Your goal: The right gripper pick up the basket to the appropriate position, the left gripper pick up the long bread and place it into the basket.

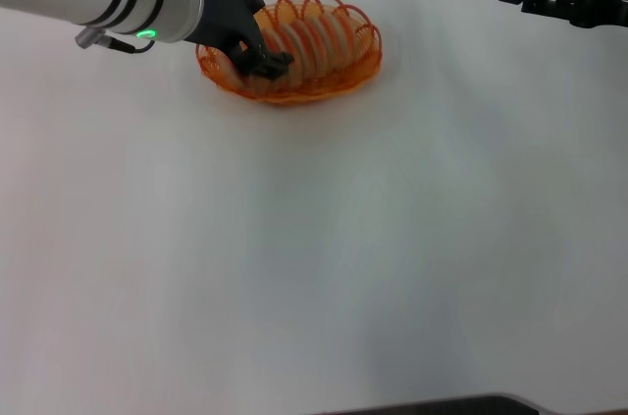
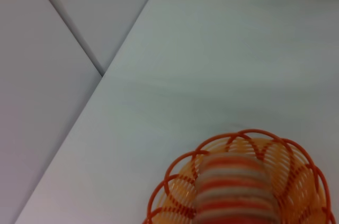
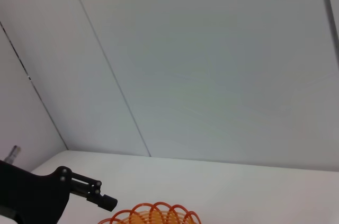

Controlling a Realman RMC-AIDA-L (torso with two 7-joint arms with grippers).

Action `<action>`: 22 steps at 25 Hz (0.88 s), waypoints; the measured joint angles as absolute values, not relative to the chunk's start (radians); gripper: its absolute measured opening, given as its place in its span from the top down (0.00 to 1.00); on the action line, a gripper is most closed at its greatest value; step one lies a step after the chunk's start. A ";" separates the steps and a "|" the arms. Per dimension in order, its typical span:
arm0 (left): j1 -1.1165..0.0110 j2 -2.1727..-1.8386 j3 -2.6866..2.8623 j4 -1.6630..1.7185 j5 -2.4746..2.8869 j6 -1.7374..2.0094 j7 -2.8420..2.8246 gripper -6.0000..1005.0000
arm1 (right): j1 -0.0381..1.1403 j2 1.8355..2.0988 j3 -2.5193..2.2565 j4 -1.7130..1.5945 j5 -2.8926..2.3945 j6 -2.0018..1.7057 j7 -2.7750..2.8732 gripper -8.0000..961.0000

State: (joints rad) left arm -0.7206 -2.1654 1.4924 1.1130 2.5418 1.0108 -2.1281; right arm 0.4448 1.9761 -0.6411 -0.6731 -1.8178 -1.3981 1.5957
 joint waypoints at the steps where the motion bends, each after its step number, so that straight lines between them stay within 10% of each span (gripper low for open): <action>1: -0.721 -2.165 1.492 1.113 2.542 1.012 -2.130 0.36 | 0.445 1.976 -0.641 -0.673 -1.818 -1.398 1.596 0.12; 14: -0.593 -2.162 1.133 1.185 2.233 1.292 -1.994 0.25 | 0.427 1.939 -0.639 -0.676 -1.898 -1.484 1.510 0.12; 22: -0.483 -2.156 0.931 1.050 2.118 1.450 -1.806 0.25 | 0.414 1.975 -0.648 -0.684 -2.013 -1.523 1.315 0.12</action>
